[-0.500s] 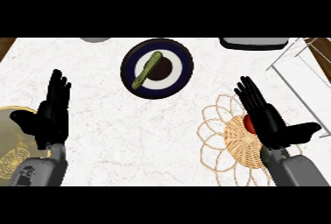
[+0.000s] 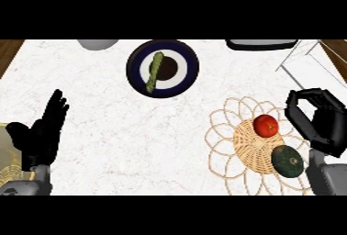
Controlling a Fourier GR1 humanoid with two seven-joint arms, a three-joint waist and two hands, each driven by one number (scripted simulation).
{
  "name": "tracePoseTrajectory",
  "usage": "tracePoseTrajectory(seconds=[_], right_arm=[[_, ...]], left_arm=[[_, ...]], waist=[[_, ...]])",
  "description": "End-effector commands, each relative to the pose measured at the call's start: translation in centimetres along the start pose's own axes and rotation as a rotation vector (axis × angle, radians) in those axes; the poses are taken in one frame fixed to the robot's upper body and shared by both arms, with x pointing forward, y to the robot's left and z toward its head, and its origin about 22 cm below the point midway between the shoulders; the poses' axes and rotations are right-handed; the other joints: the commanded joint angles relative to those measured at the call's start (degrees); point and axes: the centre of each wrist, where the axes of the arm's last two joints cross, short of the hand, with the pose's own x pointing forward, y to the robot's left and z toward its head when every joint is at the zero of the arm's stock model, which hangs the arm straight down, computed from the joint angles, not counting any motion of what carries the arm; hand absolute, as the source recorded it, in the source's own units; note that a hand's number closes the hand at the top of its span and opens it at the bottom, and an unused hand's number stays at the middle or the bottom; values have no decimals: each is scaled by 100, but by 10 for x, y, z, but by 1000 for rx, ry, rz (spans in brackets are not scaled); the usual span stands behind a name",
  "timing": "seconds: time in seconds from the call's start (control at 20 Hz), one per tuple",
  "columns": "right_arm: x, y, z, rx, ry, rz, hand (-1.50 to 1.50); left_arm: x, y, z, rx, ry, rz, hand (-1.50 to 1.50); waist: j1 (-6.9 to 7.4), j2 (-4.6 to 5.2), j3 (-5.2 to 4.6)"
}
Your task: Pick the tomato from the placemat and place it in the tiered shelf
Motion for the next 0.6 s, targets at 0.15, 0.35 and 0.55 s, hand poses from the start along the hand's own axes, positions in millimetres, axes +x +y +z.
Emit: tracePoseTrajectory(seconds=[0.15,0.35,0.55], right_arm=[[4,76,71,-239,-122,80,-150],[0,64,106,-284,-74,234,-150],[-9,42,141,-286,34,442,-150]], left_arm=[[-16,47,5,-67,107,-46,0],[-33,60,24,-81,113,-42,0],[-24,48,10,-69,114,-41,0]], waist=[[250,9,-10],[258,-3,-13],[153,13,-46]])
